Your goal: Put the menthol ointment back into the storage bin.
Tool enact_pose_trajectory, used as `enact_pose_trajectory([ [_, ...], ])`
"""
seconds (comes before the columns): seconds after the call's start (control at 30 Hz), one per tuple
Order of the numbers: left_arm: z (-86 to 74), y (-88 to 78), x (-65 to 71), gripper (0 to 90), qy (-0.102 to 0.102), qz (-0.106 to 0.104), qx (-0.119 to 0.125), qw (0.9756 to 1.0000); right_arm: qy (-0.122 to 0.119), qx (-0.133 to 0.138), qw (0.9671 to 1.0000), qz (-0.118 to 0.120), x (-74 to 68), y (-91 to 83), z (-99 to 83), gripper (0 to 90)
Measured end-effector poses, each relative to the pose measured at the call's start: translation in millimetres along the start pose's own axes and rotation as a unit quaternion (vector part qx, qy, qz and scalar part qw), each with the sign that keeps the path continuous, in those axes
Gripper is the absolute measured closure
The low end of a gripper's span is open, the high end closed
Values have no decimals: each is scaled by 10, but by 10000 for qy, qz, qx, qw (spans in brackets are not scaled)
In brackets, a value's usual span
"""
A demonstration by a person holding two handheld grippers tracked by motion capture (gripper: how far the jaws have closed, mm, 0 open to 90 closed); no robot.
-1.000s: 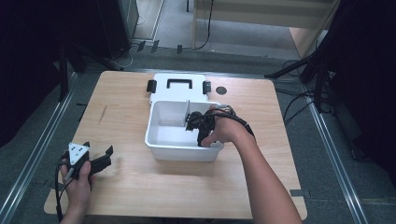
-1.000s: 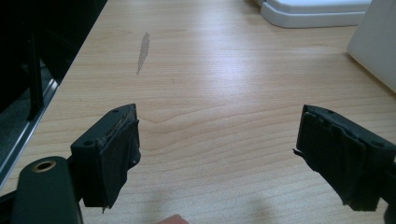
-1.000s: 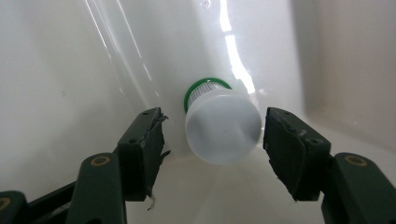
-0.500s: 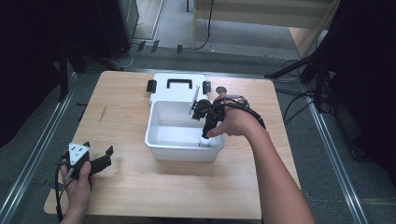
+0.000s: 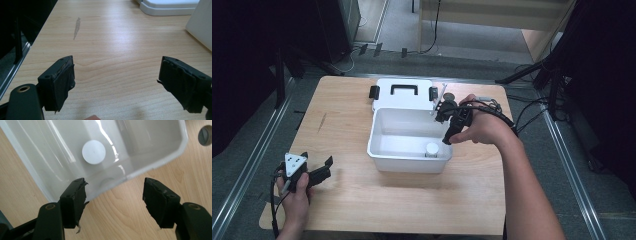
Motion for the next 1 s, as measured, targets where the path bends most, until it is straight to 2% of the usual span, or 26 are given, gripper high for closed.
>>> enact_pose_trajectory([
  [0.2, 0, 0, 3, 140, 20, 15, -8, 10000, 213, 3, 9998, 62, 36, -4, -254, 348],
  [0.43, 0, 1, 7, 140, 30, 18, 16, 10000, 428, 1, 9989, 170, 73, 100, -509, 347],
  [0.8, -3, -3, 12, 140, 62, 27, -5, 10000, 777, 54, 9960, 432, 112, 446, -854, 343],
  [1.0, -3, -4, 13, 140, 58, 25, -1, 10000, 1017, 269, 9931, 525, 104, 681, -1018, 336],
])
Point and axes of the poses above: each handheld gripper's, and its own axes: y roughly forward along the jaws, z roughly out of its top, x roughly to its right, the point moved 4 cm from there along y, roughly forward along the jaws, and after that the axes turned 14 degrees about -x, right-handed, at the moved point
